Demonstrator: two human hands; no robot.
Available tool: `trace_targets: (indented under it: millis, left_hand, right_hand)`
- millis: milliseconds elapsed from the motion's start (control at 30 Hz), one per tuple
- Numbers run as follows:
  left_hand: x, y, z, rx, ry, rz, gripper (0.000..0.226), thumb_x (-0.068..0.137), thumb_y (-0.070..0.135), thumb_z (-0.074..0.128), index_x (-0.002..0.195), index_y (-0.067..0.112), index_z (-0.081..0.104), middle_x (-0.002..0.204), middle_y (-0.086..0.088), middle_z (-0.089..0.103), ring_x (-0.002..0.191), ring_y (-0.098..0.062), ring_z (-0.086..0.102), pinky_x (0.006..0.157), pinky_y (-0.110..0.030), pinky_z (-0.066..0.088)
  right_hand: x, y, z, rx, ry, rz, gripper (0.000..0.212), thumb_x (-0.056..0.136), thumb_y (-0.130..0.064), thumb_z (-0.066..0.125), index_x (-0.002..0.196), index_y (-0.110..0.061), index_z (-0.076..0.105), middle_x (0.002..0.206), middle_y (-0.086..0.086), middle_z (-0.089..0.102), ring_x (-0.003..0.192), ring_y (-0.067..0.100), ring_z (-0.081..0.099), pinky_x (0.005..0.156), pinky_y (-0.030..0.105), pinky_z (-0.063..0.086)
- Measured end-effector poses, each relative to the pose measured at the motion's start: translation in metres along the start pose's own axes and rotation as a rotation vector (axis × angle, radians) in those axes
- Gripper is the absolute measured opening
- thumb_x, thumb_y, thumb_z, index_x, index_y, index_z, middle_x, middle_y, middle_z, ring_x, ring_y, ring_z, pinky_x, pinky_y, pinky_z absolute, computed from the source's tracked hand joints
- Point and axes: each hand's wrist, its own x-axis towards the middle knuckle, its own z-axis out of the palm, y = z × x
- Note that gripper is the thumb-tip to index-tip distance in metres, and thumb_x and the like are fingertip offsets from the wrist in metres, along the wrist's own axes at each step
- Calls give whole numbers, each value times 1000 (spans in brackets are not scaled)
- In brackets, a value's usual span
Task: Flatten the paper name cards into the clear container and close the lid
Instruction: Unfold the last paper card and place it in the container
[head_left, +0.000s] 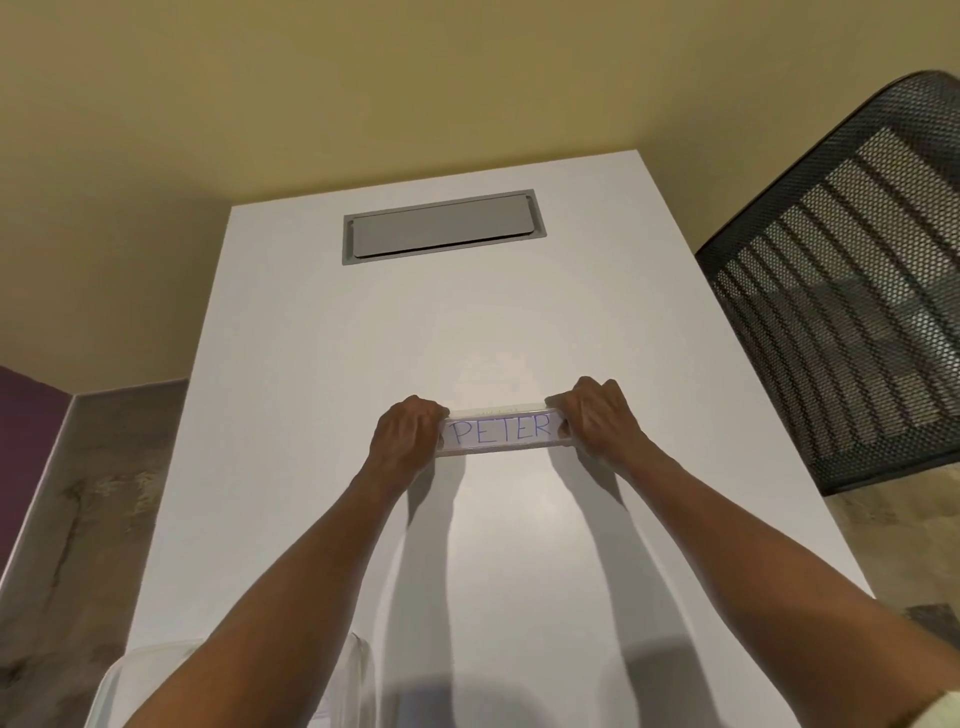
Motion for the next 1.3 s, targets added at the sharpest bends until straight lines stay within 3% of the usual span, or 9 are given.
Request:
trace_targets:
  millis: [167,333,433,567,767,900,1000,1167,1300]
  left_hand:
    - [-18,-1,-24,-32,49,-11,34,83,8,48,110,10,69,104,-12,70,100,-33,58,78,-31,46]
    - [-44,-1,-54,-44,98,-6,30,80,1,55,106,7,69,100,-14,70,96,-34,59,75,-33,48]
    - [-65,-6,-71,-46,143,-7,38,80,9,49,114,8,67,103,-15,70,98,-34,60,76,-31,44]
    - [-96,-8,-98,-35,175,-34,37,81,10,51,115,8,67,106,-14,70,101,-33,60,75,-29,41]
    - [-136,-24,-126,44,122,-100,33,81,8,62,113,16,67,106,-12,66,101,-32,57,78,-31,46]
    - [-165,-36,-139,44,115,-136,42,80,6,64,120,18,65,111,-11,64,106,-31,56,83,-32,46]
    - [-192,-51,-142,43,106,-164,48,80,1,62,124,20,62,110,-10,65,106,-29,56,81,-32,44]
    - [-228,-69,-143,41,97,-202,43,78,-1,63,117,17,66,99,-10,70,105,-31,58,84,-37,49]
    - [-254,-85,-141,-34,90,-275,42,81,-2,56,117,17,67,95,-10,72,100,-28,62,85,-37,51]
  right_hand:
    - [5,-16,-33,24,14,-24,33,47,-10,64,79,-16,59,53,0,56,50,25,53,53,28,24]
    - [3,-36,-63,6,2,-42,52,37,-8,81,81,-16,54,51,3,56,47,25,54,52,27,24]
    - [2,-55,-85,-29,-68,-2,46,31,-9,87,72,-14,69,52,2,59,48,25,56,52,27,25]
    - [0,-82,-112,-23,-105,47,26,62,-7,73,88,-8,71,72,12,68,72,35,61,61,31,26]
    - [-10,-131,-157,-64,-196,1,9,72,-18,65,75,-16,57,74,10,63,72,31,45,61,30,25]
    - [-19,-162,-178,-80,-214,-25,5,72,-19,63,74,-18,58,64,6,46,68,29,39,57,30,24]
    - [-29,-189,-183,-71,-218,-58,10,72,-19,64,79,-13,63,70,10,57,68,28,39,58,30,26]
    - [-43,-229,-180,-81,-223,-101,11,71,-19,63,77,-10,62,65,7,46,67,31,42,56,29,25]
    - [-50,-257,-172,-70,-248,-129,14,68,-20,64,78,-10,65,70,12,60,65,30,45,54,29,26]
